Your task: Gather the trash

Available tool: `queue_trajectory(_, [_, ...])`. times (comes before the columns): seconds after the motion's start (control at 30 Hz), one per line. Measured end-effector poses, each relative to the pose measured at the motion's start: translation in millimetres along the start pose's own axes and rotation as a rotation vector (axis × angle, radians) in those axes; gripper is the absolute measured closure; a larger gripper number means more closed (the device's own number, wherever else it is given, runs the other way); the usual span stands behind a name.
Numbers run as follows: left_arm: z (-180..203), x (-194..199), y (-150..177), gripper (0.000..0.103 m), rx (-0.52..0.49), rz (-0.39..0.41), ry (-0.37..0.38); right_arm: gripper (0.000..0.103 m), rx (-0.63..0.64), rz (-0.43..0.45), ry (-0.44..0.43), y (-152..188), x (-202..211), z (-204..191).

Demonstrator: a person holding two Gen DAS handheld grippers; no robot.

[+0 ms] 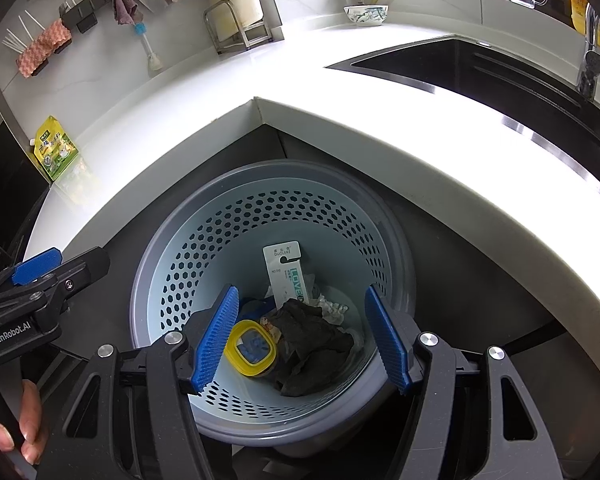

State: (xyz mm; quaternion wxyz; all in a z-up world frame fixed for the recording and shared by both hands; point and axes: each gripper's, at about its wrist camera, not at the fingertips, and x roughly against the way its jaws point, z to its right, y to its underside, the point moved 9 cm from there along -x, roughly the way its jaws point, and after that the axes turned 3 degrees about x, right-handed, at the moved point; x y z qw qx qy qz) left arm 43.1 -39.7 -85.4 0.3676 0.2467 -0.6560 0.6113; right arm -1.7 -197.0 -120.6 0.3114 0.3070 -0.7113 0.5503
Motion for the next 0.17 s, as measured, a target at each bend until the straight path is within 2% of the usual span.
queue_trajectory(0.17, [0.0, -0.1, 0.8, 0.006, 0.002, -0.002, -0.007, 0.04, 0.0, 0.0, -0.001, 0.3, -0.1, 0.1])
